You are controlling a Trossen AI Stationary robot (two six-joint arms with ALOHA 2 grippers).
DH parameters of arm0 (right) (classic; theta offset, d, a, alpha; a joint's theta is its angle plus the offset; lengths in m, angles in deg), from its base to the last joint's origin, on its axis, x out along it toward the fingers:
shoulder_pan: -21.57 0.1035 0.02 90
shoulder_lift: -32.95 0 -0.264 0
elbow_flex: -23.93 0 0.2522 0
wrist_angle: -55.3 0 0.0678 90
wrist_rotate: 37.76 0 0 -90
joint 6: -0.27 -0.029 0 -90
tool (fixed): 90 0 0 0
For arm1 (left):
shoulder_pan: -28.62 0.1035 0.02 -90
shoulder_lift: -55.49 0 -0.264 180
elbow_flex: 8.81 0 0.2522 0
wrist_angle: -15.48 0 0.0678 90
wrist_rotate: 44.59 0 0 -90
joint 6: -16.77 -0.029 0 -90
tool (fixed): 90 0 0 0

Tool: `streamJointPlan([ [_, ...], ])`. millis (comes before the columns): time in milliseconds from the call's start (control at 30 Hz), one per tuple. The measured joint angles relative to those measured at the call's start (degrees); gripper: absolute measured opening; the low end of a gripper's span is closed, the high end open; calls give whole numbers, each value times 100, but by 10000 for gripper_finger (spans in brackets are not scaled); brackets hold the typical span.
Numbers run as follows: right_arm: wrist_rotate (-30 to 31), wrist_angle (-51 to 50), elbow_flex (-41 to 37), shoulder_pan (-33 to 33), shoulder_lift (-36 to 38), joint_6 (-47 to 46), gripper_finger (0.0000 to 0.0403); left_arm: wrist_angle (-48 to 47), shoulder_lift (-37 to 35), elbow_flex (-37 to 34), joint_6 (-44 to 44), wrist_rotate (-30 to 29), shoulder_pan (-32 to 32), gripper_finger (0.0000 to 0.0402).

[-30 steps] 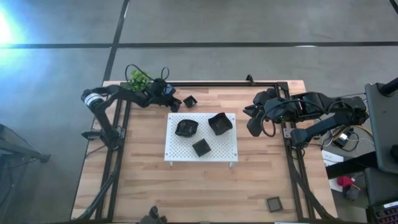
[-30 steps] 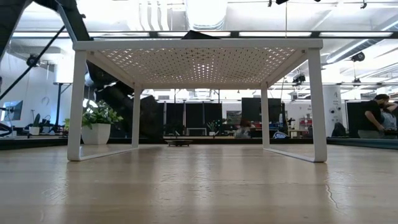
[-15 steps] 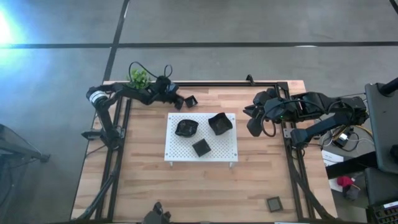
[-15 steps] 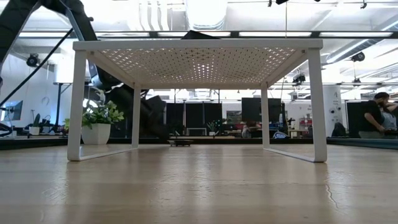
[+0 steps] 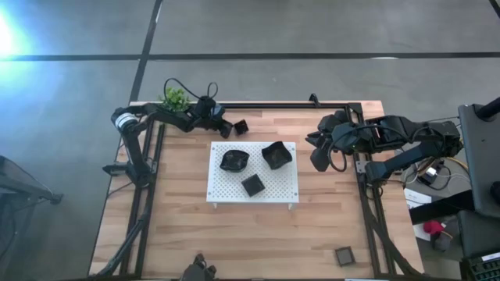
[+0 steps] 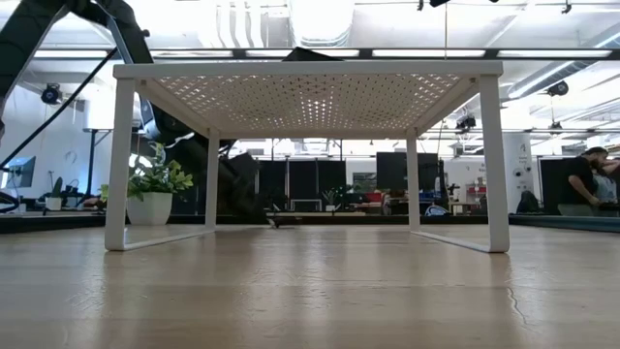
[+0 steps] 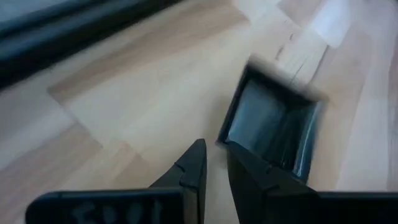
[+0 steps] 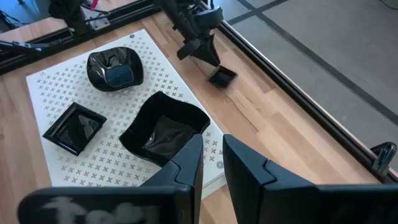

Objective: Pick & Place Mini shaped plates
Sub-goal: Stack the black square plate on top of the black square plate on the shelf

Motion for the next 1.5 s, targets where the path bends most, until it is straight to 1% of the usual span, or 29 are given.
streamJointPlan([
  [233, 2, 0, 0, 0, 0, 2, 57, 158, -2, 5, 63, 42, -8, 57],
  [600, 2, 0, 0, 0, 0, 151, 57, 198, -1, 5, 444, 10, -102, 57],
  [867, 2, 2, 0, 0, 0, 151, 57, 573, 153, 9, 783, -2, -174, 57],
  [1033, 2, 2, 0, 0, 0, 153, 57, 557, 147, 10, 1022, -1, -193, 57],
  [1300, 14, 2, 0, 0, 0, 240, 57, 511, 146, 8, 1153, 4, -322, 57],
  [1500, 15, 2, 0, 0, -2, 240, 57, 514, 146, 8, 1473, -73, -346, 57],
])
